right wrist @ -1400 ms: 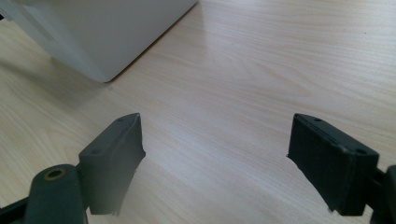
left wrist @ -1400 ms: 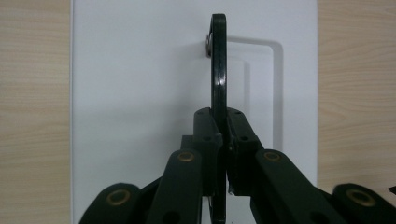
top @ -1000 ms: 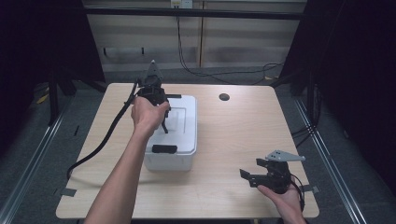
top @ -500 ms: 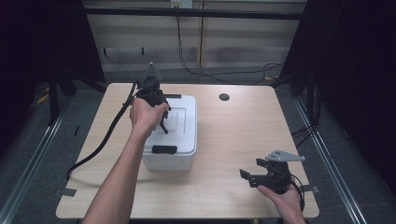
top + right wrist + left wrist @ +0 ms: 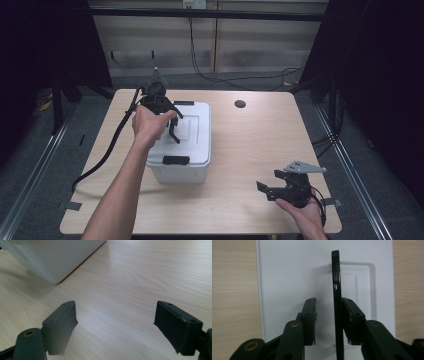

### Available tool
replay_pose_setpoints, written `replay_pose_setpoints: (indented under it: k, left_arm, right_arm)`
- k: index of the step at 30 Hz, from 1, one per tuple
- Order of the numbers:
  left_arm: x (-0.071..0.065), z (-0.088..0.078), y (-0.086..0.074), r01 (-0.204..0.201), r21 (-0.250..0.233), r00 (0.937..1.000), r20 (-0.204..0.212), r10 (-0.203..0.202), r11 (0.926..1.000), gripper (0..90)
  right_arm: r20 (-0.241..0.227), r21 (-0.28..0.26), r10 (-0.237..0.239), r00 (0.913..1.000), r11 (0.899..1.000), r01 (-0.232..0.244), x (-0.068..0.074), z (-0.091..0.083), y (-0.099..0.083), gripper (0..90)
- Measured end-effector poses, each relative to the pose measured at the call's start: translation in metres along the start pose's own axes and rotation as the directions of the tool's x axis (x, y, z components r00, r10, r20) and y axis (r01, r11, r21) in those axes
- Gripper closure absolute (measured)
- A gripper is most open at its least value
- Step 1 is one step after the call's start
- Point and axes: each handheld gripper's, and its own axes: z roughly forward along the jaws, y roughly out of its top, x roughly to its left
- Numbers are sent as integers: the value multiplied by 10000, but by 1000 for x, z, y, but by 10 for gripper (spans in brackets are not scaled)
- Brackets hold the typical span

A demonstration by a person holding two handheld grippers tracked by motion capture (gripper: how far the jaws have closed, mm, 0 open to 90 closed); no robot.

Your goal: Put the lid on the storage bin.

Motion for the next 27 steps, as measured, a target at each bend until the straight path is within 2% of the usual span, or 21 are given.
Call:
replay_pose_setpoints:
  k: [3,7,9,12,14,16,18,20,23,25,26,27]
  left_arm:
    - [1,-1,0,-122,-156,9999,-42,121,9998,575]
    - [7,0,0,-243,-183,9990,360,249,9995,459]
    - [10,1,0,-233,-255,9989,391,242,9994,421]
    - [13,1,0,-567,-392,9981,198,575,9976,347]
    - [13,0,1,-648,-489,9966,486,672,9967,276]
    - [12,-2,1,-763,-582,9937,778,807,9954,254]
    - [12,-3,1,-714,-719,9930,892,777,9949,239]
    - [13,-4,0,-1055,-776,9894,919,1125,9914,201]
    - [14,-6,-1,-1128,-1079,9887,862,1223,9877,190]
    - [15,-9,-2,-1050,-1458,9901,772,1171,9837,176]
    - [15,-12,-3,-1286,-1775,9874,689,1427,9757,168]
    - [15,-13,-4,-1386,-1928,9851,735,1552,9714,168]
  right_arm:
    - [-10,0,-18,10000,10000,18,0,0,0,173]
    - [-4,-3,-12,10000,10000,12,0,0,0,173]
    - [-13,2,-11,10000,10000,11,0,0,0,173]
    - [-11,-2,-27,10000,10000,27,0,0,0,173]
    - [-2,20,1,10000,10000,-1,0,0,0,173]
    - [-12,13,-8,10000,10000,8,0,0,0,173]
    - [-2,-2,-22,10000,10000,22,1,0,0,173]
    - [6,13,-25,10000,10000,25,1,0,0,173]
    - [-8,15,-57,10000,10000,57,1,0,0,173]
    - [-18,25,-40,10000,10000,40,1,0,0,173]
    - [-19,24,-44,10000,10000,44,1,0,0,173]
    - [-15,26,-38,10000,10000,38,1,0,0,173]
